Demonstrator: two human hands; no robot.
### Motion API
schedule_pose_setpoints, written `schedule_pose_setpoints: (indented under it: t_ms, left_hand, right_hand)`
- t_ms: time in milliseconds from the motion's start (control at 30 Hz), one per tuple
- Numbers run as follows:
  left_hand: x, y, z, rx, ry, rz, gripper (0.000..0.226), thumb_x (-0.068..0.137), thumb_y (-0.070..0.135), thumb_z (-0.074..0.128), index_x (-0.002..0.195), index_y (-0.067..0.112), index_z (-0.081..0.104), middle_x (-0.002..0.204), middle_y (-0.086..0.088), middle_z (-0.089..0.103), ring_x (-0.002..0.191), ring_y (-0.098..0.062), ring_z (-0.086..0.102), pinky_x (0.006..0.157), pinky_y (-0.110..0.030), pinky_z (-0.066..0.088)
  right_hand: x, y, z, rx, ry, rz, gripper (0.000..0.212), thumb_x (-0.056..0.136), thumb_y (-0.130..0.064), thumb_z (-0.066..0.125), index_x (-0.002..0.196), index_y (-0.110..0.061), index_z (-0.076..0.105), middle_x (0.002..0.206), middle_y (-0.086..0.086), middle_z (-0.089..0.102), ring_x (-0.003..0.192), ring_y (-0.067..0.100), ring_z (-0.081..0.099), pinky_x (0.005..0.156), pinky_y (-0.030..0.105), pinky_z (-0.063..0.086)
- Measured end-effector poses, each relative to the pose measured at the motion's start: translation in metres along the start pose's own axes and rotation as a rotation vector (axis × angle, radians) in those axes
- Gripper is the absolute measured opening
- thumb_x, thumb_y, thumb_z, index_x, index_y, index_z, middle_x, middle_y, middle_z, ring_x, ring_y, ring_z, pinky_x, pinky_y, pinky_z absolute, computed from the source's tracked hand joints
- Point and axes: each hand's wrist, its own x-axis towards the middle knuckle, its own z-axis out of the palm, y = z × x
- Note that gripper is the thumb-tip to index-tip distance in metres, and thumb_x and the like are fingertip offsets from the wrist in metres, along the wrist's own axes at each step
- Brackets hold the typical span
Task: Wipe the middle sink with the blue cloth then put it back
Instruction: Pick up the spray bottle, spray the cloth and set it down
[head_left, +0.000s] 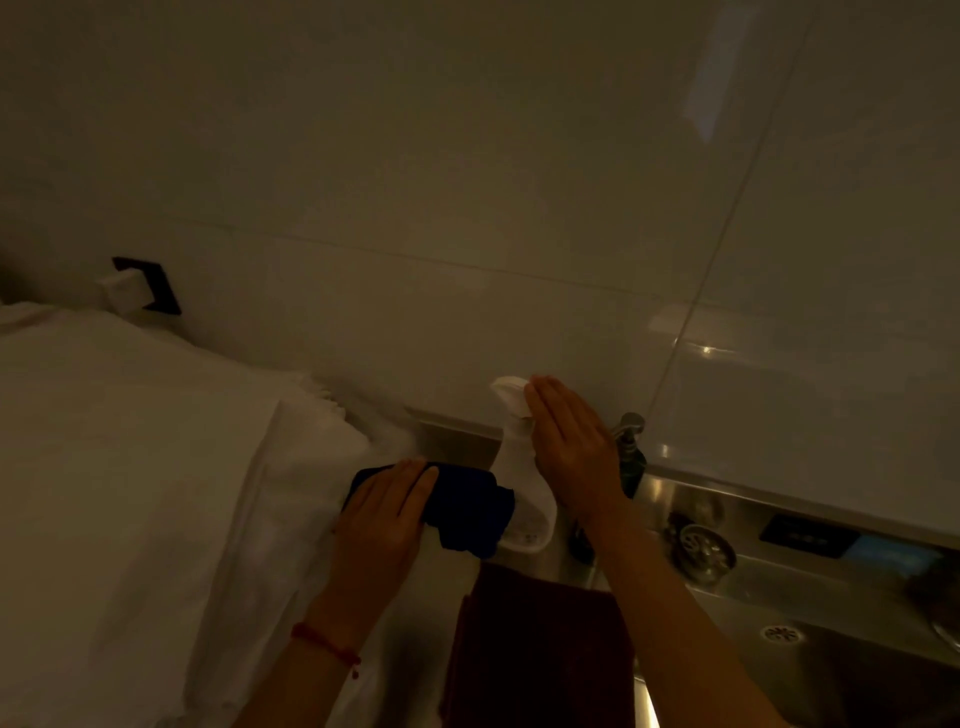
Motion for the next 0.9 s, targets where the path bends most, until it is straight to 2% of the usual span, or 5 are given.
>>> schedule_pose_setpoints:
  t_ms: [300,500,633,900]
  left_hand:
    - [0.003,-0.003,0.014,-0.025,-0.018,-0.017,0.065,0.106,0.014,0.017,0.09,-0.009,0.075,0.091,-0.024,0.074,0.08,-0.037,0.074,0.066,-0.049,0.058]
    - [0.008,-0.001,0.02,-0.028,-0.054,-0.002,0.066,0.104,0.013,0.013,0.09,-0.01,0.074,0.091,-0.025,0.073,0.08,-0.038,0.073,0.066,-0.049,0.058]
    - [0.009,0.002,0.023,-0.032,-0.058,-0.003,0.067,0.105,0.014,0.014,0.09,-0.009,0.075,0.091,-0.025,0.073,0.079,-0.036,0.074,0.066,-0.048,0.058]
    - [0.011,0.006,0.028,-0.029,-0.04,0.002,0.065,0.105,0.011,0.015,0.088,-0.008,0.075,0.09,-0.023,0.074,0.078,-0.035,0.074,0.065,-0.046,0.06]
  right_hand:
    - [-0.001,0.008,0.015,-0.008,-0.039,0.016,0.035,0.075,0.003,0.068,0.109,0.007,0.062,0.111,0.023,0.065,0.103,0.035,0.062,0.09,0.043,0.048]
    - [-0.007,0.01,0.023,0.025,-0.04,0.031,0.027,0.082,0.004,0.056,0.108,0.008,0.063,0.11,0.023,0.065,0.102,0.036,0.063,0.082,0.044,0.055]
    - [-0.013,0.013,0.026,0.017,-0.057,0.058,0.037,0.07,0.011,0.068,0.106,0.007,0.064,0.108,0.022,0.066,0.101,0.034,0.064,0.087,0.043,0.051]
    - [-0.015,0.012,0.028,-0.004,-0.096,0.124,0.039,0.069,0.011,0.069,0.108,0.007,0.063,0.108,0.023,0.066,0.102,0.035,0.063,0.088,0.042,0.049]
